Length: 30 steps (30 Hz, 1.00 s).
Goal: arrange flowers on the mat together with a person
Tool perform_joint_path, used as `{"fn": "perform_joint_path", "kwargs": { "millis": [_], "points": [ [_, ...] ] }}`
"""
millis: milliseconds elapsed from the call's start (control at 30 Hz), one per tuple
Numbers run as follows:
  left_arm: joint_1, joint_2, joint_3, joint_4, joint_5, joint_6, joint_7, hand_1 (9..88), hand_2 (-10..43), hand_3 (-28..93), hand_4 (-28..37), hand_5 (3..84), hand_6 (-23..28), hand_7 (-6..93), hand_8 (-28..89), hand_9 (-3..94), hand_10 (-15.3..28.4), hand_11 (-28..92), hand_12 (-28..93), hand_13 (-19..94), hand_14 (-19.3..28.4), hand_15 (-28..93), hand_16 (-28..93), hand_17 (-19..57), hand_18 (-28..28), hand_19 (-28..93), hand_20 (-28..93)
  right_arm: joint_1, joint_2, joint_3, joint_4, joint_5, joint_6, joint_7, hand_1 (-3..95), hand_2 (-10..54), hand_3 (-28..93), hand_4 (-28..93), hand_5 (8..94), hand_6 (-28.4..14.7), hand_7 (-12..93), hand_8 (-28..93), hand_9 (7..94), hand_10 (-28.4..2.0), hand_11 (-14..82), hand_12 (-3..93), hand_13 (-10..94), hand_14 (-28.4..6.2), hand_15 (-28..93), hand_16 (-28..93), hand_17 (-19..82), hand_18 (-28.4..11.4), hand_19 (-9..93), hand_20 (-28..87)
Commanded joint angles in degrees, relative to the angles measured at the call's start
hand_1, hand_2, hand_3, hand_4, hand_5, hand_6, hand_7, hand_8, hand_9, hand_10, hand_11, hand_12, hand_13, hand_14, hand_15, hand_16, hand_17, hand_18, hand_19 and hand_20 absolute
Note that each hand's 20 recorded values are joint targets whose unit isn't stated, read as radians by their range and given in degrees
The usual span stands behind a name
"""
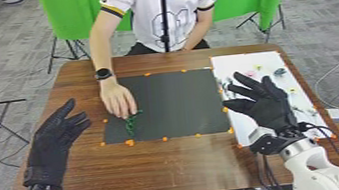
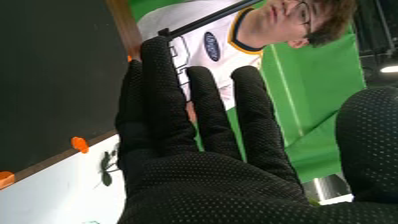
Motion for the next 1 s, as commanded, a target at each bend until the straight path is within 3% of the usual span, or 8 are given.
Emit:
{"fn": "perform_joint_path", "kwargs": {
  "millis": [33, 167, 200, 300, 600, 867, 1000],
  "points": [
    [0.8, 0.36, 0.27, -0.03, -0.54, 0.81, 0.39, 21.4, 4.9, 79, -28.3, 33.3, 6.1, 15.1, -11, 34.0, 19.4, 25, 9, 23, 26.4, 51, -10, -10.4, 21.3, 47, 9, 0.1, 0.2, -0.3, -0.7, -0.1, 0.8, -0.4, 13.7, 13.4, 68, -28, 40.9, -1.0, 11, -10, 40.6, -15.6, 9.6, 13.2, 40, -20.9, 45, 8, 11, -19.4, 57, 15],
    [0.4, 0.24, 0.23, 0.08, -0.39, 0.53, -0.07, 21.4, 5.0, 79, -28.3, 33.3, 6.1, 15.2, -11, 34.0, 19.4, 25, 9, 23, 26.3, 51, -10, -10.4, 21.3, 47, 9, -0.1, 0.3, -0.3, -0.8, 0.1, 1.1, -0.5, 13.7, 13.4, 68, -28, 40.9, -1.0, 11, -10, 40.5, -15.6, 9.6, 13.2, 40, -20.9, 45, 8, 11, -19.4, 57, 15],
    [0.6, 0.55, 0.41, 0.02, -0.65, 0.97, 0.62, 21.4, 5.0, 79, -28.3, 33.3, 6.1, 15.2, -11, 34.0, 19.4, 25, 9, 23, 26.3, 51, -10, -10.4, 21.3, 47, 9, 0.2, 0.2, -0.3, -0.6, 0.1, 0.7, -0.4, 13.7, 13.4, 68, -28, 40.8, -1.0, 11, -10, 40.6, -15.6, 9.6, 13.2, 40, -20.9, 45, 8, 11, -19.4, 57, 15],
    [0.5, 0.3, 0.23, -0.02, -0.46, 0.65, 0.02, 21.4, 5.0, 79, -28.3, 33.3, 6.1, 15.1, -11, 34.0, 19.4, 25, 9, 23, 26.3, 51, -10, -10.4, 21.3, 47, 9, -0.3, 0.1, 0.0, -0.8, 0.1, 0.7, -0.3, 13.8, 13.4, 68, -28, 40.9, -1.1, 11, -10, 40.5, -15.6, 9.6, 13.2, 40, -20.9, 45, 8, 11, -19.4, 57, 15],
    [0.9, 0.34, 0.42, -0.04, -0.58, 0.91, 0.56, 21.3, 4.9, 79, -28.3, 33.3, 6.1, 15.2, -11, 34.0, 19.5, 25, 9, 23, 26.3, 50, -10, -10.4, 21.3, 47, 9, -0.1, 0.0, 0.0, -0.7, 0.0, 0.4, -0.2, 13.6, 13.4, 68, -28, 40.9, -1.1, 11, -10, 40.6, -15.6, 9.6, 13.2, 40, -20.9, 45, 8, 11, -19.4, 57, 15],
    [0.5, -0.32, 0.27, 0.01, -0.07, 0.42, -0.19, 21.4, 5.0, 79, -28.3, 33.3, 6.2, 15.1, -11, 34.0, 19.5, 25, 9, 23, 26.4, 51, -10, -10.4, 21.3, 47, 9, -0.1, 0.1, -0.1, -0.7, 0.0, 0.6, -0.1, 13.6, 13.4, 68, -28, 40.9, -1.0, 11, -10, 40.5, -15.7, 9.6, 13.1, 39, -20.9, 45, 8, 11, -19.4, 57, 15],
    [0.4, -0.18, 0.37, 0.1, -0.2, 0.57, 0.3, 21.4, 5.0, 79, -28.3, 33.3, 6.2, 15.1, -11, 34.0, 19.5, 25, 9, 23, 26.4, 51, -10, -10.4, 21.3, 47, 9, 0.9, 1.7, -0.1, -0.8, -1.6, 1.2, -0.4, 13.6, 13.4, 68, -28, 40.9, -1.0, 11, -10, 40.6, -15.7, 9.7, 13.2, 40, -21.0, 45, 8, 11, -19.4, 57, 15]
  ]
}}
